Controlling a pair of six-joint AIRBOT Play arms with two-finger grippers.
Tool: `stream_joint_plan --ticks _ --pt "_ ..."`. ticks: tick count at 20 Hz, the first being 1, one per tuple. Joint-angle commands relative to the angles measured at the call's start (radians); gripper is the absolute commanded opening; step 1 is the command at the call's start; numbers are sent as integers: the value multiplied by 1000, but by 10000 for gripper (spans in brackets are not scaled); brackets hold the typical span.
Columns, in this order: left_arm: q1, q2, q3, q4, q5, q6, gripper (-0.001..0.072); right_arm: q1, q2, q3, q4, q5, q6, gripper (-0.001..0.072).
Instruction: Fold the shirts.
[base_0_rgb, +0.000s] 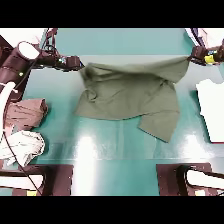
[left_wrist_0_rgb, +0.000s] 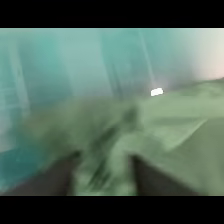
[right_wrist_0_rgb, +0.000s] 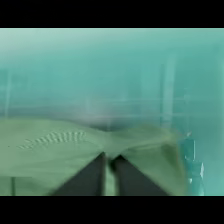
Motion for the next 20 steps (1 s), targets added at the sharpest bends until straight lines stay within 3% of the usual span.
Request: stream_joint_plan --ticks 1,4,7,9,12,16,20 --pt "11 -56 8 -11 71 3 496 17 -58 -14 11 -85 -2 420" --pt "87 -48 79 18 -135 3 496 -18 -22 -15 11 -21 -2 427" --pt "183 -48 105 17 -402 39 496 -58 38 -15 19 166 -33 425" --pt "214 -48 48 17 -495 71 496 -63 60 -15 18 320 -82 322" --pt "203 -49 -134 11 -456 92 496 -55 64 -15 18 454 -100 314" --pt "171 -49 -352 -3 -317 115 496 -55 64 -15 20 504 -100 315" --pt "127 -50 -397 -33 -256 142 496 -55 64 -15 21 522 -100 315"
